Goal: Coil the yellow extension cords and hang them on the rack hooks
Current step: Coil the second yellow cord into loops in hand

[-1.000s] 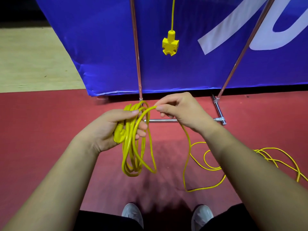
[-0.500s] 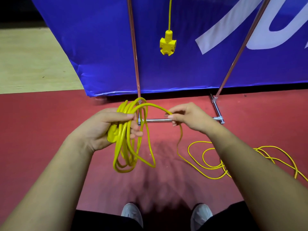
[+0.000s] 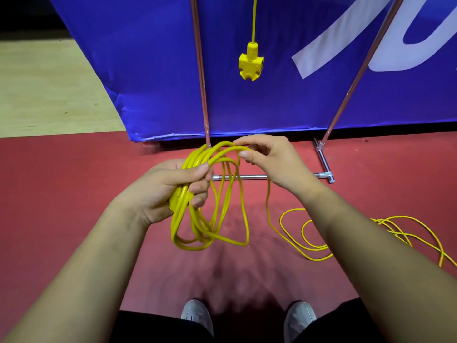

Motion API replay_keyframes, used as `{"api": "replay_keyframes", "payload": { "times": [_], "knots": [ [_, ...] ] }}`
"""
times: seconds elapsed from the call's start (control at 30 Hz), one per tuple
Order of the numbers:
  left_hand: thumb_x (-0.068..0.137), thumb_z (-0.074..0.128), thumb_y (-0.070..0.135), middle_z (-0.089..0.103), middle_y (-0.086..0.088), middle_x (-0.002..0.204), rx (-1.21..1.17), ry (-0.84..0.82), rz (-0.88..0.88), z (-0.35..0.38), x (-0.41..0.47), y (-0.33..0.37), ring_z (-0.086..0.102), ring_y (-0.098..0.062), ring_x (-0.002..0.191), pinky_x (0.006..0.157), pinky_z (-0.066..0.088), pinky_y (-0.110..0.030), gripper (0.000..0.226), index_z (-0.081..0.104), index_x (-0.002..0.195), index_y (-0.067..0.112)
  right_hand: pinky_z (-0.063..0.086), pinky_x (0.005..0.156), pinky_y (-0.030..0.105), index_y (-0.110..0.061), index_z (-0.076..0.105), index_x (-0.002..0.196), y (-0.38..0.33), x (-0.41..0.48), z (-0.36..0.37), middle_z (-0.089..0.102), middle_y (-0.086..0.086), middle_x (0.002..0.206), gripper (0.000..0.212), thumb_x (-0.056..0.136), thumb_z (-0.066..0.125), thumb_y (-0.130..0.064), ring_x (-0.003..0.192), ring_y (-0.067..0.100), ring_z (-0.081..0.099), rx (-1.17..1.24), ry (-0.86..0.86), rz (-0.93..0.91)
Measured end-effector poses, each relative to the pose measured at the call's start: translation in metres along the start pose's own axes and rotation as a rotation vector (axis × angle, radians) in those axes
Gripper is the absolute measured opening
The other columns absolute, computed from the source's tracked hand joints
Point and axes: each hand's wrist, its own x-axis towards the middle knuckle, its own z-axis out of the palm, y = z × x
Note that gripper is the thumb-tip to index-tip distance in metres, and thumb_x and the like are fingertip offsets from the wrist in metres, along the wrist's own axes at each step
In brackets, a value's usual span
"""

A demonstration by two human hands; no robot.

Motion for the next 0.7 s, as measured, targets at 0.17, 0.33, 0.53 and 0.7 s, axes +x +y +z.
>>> {"api": "replay_keyframes", "payload": {
  "times": [0.17, 0.33, 0.53, 0.7],
  "knots": [
    [0.057, 0.086, 0.037, 0.066, -0.005, 0.067, -0.102, 0.126, 0.111, 0.007, 0.005, 0.001, 0.065, -0.017, 0.052, 0.048, 0.052, -0.024, 0.042, 0.065, 0.081, 0.010, 0.038, 0.062, 0.029, -0.012, 0.068, 0.085, 0.039, 0.001, -0.003, 0.058, 0.013, 0.070, 0.006, 0.089, 0.065, -0.014, 0.065, 0.010, 0.048, -0.166, -0.020, 0.120],
    [0.074, 0.069, 0.022, 0.051, 0.003, 0.061, -0.143, 0.121, 0.238, 0.011, 0.009, 0.002, 0.047, -0.008, 0.046, 0.050, 0.041, -0.019, 0.025, 0.068, 0.094, 0.007, 0.033, 0.054, 0.017, -0.003, 0.065, 0.076, 0.070, -0.004, -0.001, 0.051, -0.002, 0.062, 0.018, 0.088, 0.068, -0.016, 0.054, 0.002, 0.040, -0.207, -0.067, 0.264],
    [0.062, 0.080, 0.023, 0.063, 0.003, 0.065, -0.257, 0.182, 0.362, 0.007, 0.004, 0.012, 0.067, -0.015, 0.065, 0.060, 0.053, -0.022, 0.024, 0.074, 0.082, 0.013, 0.036, 0.063, 0.028, 0.006, 0.062, 0.080, 0.115, -0.010, 0.013, 0.053, 0.007, 0.068, 0.018, 0.086, 0.068, -0.010, 0.066, 0.016, 0.045, -0.292, -0.229, 0.450],
    [0.088, 0.046, 0.026, 0.074, -0.007, 0.084, -0.320, 0.234, 0.421, 0.007, 0.003, 0.018, 0.068, -0.039, 0.099, 0.083, 0.057, -0.039, 0.019, 0.063, 0.084, 0.019, 0.048, 0.063, 0.021, -0.008, 0.053, 0.078, 0.139, -0.030, 0.020, 0.063, 0.015, 0.079, 0.017, 0.090, 0.064, -0.004, 0.065, 0.017, 0.058, -0.183, -0.227, 0.728]
  ]
}}
